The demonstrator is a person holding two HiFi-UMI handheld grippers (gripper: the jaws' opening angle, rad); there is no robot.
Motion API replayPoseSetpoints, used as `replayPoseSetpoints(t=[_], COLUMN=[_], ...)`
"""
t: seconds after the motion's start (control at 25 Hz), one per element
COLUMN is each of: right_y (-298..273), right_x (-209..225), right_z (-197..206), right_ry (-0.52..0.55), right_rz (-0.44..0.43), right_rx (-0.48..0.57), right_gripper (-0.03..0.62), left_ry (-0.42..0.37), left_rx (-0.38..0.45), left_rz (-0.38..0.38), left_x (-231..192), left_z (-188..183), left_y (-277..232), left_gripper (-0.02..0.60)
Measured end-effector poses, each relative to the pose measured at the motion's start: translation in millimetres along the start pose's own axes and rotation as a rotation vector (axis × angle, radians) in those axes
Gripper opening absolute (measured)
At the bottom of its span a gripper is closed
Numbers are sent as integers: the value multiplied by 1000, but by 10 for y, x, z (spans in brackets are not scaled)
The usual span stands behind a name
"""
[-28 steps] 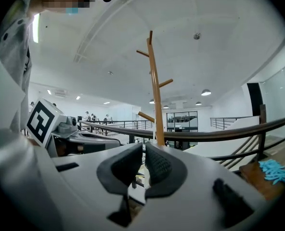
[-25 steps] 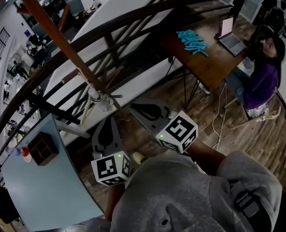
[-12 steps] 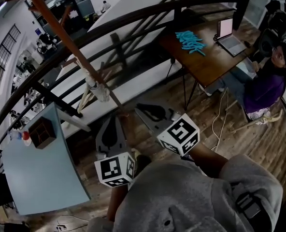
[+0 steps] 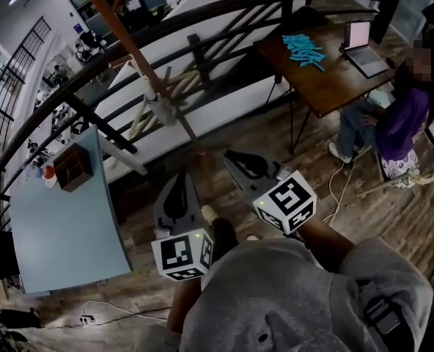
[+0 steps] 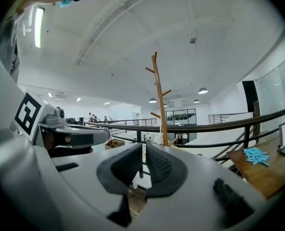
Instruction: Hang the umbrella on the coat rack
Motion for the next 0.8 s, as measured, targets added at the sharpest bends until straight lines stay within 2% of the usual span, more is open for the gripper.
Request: replayPoseSetpoints(t=[0.52, 0.8], right_y=[273, 248], right_x=[-142, 36], right_z=[35, -30], right_ry=[27, 59], right_rz=[5, 40], right_rx=[-7, 16], right_gripper=[38, 38], left_ry=[11, -2], left_rx=[-2, 22], left_rz=[-21, -24], left_x=[96, 11], left_z=[107, 110], left_y=[314, 303], left_gripper=[26, 26])
Point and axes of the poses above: the fingertips, and each gripper's own axes: y backward along the fingers, x to its right, z out of its underside, the point moved 5 cm from there along y, backward along the fingers, and after that the axes turned 10 degrees about y, right-handed, at the moved point
